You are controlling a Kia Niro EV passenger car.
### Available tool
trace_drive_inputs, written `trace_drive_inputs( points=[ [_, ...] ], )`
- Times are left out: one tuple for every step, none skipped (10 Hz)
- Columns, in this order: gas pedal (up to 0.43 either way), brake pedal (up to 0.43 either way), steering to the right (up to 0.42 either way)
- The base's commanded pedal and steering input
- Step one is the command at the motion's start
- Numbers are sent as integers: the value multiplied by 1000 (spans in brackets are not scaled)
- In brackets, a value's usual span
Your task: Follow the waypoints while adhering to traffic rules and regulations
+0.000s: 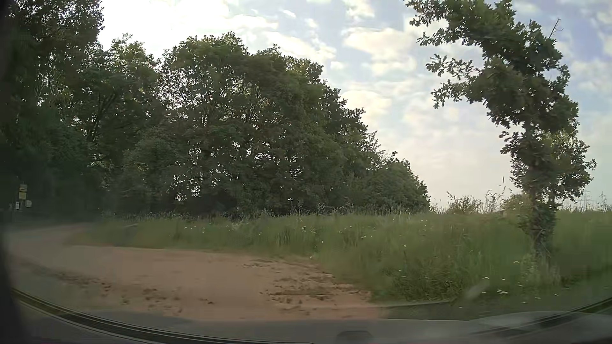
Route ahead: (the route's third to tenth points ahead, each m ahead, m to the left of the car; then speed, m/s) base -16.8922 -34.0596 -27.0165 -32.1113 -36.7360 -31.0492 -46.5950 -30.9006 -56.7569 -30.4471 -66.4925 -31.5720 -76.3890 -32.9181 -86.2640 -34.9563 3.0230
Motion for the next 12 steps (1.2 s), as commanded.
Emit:
trace_drive_inputs(
  points=[
    [8,30,-130],
    [0,30,-123],
    [0,30,-116],
    [0,30,-114],
    [0,30,-114],
    [0,24,-117],
    [0,30,-116],
    [0,30,-105],
    [0,30,-90],
    [0,30,-79],
    [0,30,-82],
    [0,30,-89]
  ],
)
